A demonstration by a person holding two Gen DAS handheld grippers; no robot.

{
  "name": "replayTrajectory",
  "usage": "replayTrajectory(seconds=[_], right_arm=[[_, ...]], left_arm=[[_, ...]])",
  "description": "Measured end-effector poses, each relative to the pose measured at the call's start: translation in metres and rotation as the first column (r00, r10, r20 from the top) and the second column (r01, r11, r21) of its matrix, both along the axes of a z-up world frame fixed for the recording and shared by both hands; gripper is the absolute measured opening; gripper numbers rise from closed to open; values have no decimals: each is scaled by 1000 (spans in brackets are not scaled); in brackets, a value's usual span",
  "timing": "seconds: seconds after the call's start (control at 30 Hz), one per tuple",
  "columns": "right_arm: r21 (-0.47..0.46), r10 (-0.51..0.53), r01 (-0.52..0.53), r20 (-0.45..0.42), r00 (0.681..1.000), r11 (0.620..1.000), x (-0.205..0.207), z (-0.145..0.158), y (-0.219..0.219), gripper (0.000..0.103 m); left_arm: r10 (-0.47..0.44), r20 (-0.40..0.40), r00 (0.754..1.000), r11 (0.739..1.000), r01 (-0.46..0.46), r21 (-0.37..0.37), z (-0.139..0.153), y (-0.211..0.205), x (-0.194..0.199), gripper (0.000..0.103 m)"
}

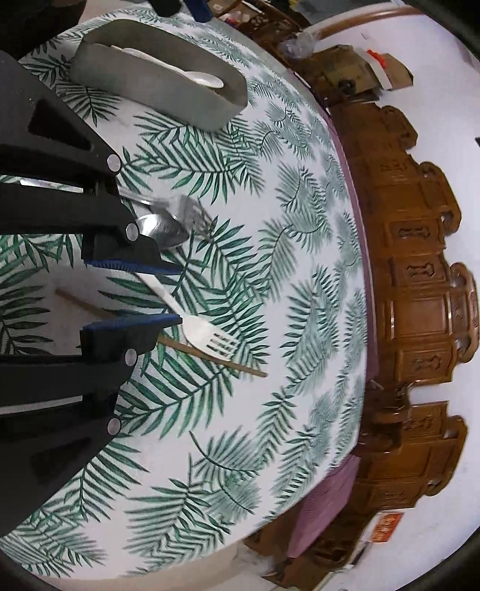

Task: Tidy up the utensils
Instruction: 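Reach the right tool to the steel forks and grasp one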

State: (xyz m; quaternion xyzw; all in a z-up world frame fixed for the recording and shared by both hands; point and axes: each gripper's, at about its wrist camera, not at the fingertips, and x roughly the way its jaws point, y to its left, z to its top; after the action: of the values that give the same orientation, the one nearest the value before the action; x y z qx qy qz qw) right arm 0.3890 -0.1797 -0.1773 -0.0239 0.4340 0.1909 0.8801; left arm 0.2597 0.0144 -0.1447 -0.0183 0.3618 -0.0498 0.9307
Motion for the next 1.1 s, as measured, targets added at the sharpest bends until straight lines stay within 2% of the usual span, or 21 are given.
replayTrajectory(seconds=[0.2, 0.3, 0.5, 0.6, 0.77, 0.8, 0.93, 1.1], right_arm=[[-28, -32, 31, -50, 998, 999, 15, -21, 5, 24], [-18, -61, 60, -53, 997, 998, 23, -23, 4, 30], [-84, -57, 54, -36, 998, 995, 28, -27, 19, 32], [-149, -40, 36, -19, 999, 988, 25, -29, 30, 32], [-167, -38, 33, -26, 999, 985, 22, -28, 29, 16], [-167, -37, 32, -28, 999, 985, 23, -28, 28, 9], [-116, -22, 15, -52, 998, 993, 22, -27, 20, 7], [-61, -13, 11, -31, 999, 998, 18, -12, 13, 7]], left_arm=[[-35, -11, 999, 999, 35, 10, -5, -20, 5, 72], [-41, -15, 999, 999, 41, 11, -7, -23, 5, 72], [-51, -31, 998, 998, 52, 21, -13, -30, 5, 72], [-55, -35, 998, 998, 56, 28, -15, -31, 6, 72], [-59, -39, 997, 998, 61, 33, -15, -36, 4, 72], [-65, -41, 997, 997, 66, 28, -14, -37, 3, 72], [-75, -33, 997, 997, 76, 15, -7, -43, 0, 71], [-87, -46, 995, 996, 88, 20, -6, -50, 4, 68]])
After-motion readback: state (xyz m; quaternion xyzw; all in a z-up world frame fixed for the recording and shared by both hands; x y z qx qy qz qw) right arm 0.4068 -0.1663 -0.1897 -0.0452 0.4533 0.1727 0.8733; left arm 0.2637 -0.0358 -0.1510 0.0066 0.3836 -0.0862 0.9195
